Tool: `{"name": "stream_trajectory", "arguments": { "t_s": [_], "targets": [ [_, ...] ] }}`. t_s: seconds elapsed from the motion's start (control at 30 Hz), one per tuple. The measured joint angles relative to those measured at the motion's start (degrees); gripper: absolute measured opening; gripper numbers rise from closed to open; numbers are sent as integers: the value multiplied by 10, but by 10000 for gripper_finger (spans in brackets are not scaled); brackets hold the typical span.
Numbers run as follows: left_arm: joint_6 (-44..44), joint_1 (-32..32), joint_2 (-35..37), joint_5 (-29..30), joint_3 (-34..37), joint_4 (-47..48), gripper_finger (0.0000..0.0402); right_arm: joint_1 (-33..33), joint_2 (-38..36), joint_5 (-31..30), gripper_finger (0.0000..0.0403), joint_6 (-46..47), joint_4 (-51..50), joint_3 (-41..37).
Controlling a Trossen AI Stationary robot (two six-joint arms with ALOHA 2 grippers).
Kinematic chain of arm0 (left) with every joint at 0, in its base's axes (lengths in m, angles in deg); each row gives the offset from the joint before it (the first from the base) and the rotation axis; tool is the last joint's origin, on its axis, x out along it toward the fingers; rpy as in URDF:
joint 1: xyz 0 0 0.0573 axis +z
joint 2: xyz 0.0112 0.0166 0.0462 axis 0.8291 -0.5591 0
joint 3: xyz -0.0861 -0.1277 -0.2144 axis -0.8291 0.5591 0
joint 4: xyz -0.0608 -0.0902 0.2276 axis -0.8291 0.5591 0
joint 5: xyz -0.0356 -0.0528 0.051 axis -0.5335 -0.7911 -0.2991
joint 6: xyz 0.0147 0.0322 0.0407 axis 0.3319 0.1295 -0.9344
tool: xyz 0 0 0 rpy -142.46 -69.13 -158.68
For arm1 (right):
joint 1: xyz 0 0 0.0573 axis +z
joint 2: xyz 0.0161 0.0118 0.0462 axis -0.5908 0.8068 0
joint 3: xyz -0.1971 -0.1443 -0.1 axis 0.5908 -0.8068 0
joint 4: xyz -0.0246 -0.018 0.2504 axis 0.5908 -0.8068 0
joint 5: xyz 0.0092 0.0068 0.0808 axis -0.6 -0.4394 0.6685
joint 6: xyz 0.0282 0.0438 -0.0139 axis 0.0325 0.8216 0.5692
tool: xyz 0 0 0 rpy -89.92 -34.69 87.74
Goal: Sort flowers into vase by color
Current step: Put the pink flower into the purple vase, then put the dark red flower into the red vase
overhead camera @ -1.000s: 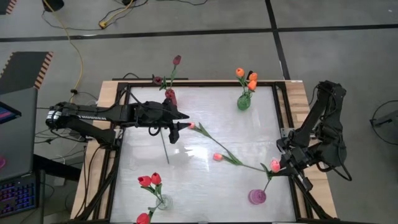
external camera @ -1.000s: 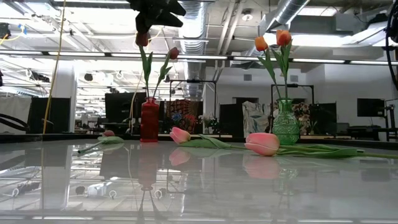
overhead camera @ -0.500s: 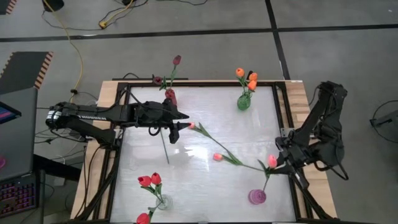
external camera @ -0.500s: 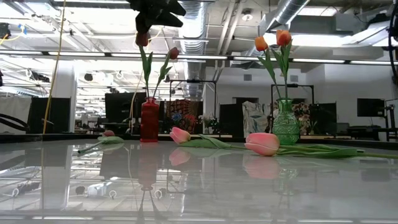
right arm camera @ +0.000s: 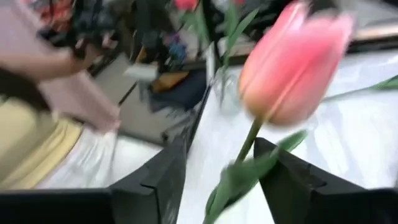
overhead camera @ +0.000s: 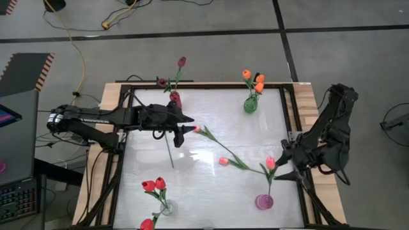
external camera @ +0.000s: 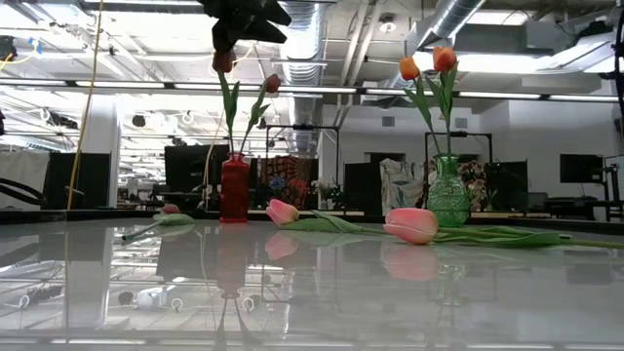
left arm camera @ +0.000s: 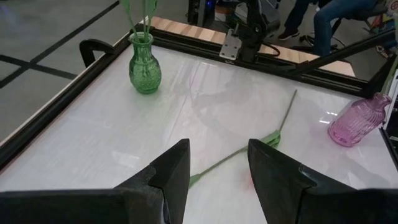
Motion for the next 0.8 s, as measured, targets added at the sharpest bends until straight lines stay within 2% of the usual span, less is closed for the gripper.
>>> {"name": "stream_trajectory", "arguments": {
  "t_s": [0.13,0.27,0.4,0.67,0.8],
  "targets": [
    [0,0,4,0,0,23,149,0,-1,64,225,15,-35,0],
    [0,0,4,0,0,48,149,0,-1,139,227,63,-48,0],
    [0,0,5,0,0,55,149,0,-1,180,222,82,-48,0],
    [15,0,5,0,0,56,149,0,-1,198,210,81,-60,0],
    [39,7,5,0,0,90,149,0,-1,198,206,81,-80,0]
  ]
}}
